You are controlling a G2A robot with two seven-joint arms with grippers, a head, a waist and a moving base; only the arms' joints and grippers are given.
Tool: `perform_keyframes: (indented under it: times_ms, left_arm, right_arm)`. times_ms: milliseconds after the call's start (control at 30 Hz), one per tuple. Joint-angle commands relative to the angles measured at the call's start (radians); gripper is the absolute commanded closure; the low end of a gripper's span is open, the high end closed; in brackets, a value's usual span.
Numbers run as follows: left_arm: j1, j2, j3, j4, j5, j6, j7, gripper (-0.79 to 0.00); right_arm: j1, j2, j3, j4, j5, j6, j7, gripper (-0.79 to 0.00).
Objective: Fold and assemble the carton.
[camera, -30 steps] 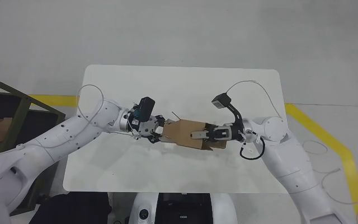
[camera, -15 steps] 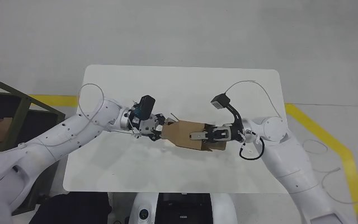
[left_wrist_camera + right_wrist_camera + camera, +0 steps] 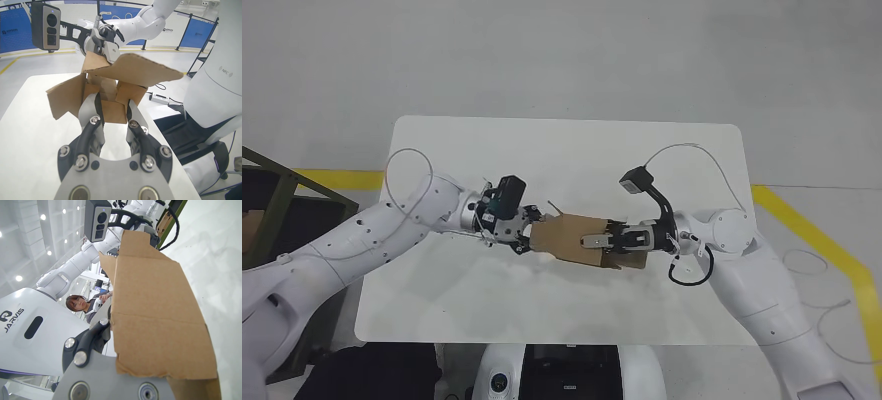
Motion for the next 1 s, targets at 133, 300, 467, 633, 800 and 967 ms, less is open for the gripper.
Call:
perform_keyframes:
  times_ms: [133, 300, 467, 633, 800, 967]
  left_arm:
    - [0.022, 0.002, -0.032, -0.007, 0.022, 0.0, 0.0, -0.339]
    - [0.042, 0.005, -0.056, -0.018, 0.044, 0.0, 0.0, -0.348]
    - [0.06, 0.006, -0.083, -0.031, 0.061, 0.0, 0.0, -0.36]
    - [0.085, 0.007, -0.115, -0.017, 0.048, 0.002, 0.002, -0.526]
    - [0.108, 0.014, -0.155, -0.009, 0.015, 0.006, 0.006, -0.714]
    - [0.138, 0.026, -0.192, 0.002, -0.026, 0.001, 0.001, -0.785]
  right_arm:
    - [0.0, 0.001, -0.001, 0.003, 0.004, -0.001, -0.002, 0.0]
    - [0.002, 0.001, -0.005, 0.005, 0.004, -0.003, -0.006, 0.0]
    - [0.005, 0.001, -0.008, 0.011, 0.008, -0.004, -0.008, 0.0]
    - [0.004, 0.003, -0.004, 0.018, 0.012, -0.008, -0.007, 0.0]
    - [-0.001, 0.006, 0.003, 0.022, 0.018, -0.013, -0.006, 0.0]
    - [-0.004, 0.008, 0.009, 0.026, 0.02, -0.013, -0.007, 0.0]
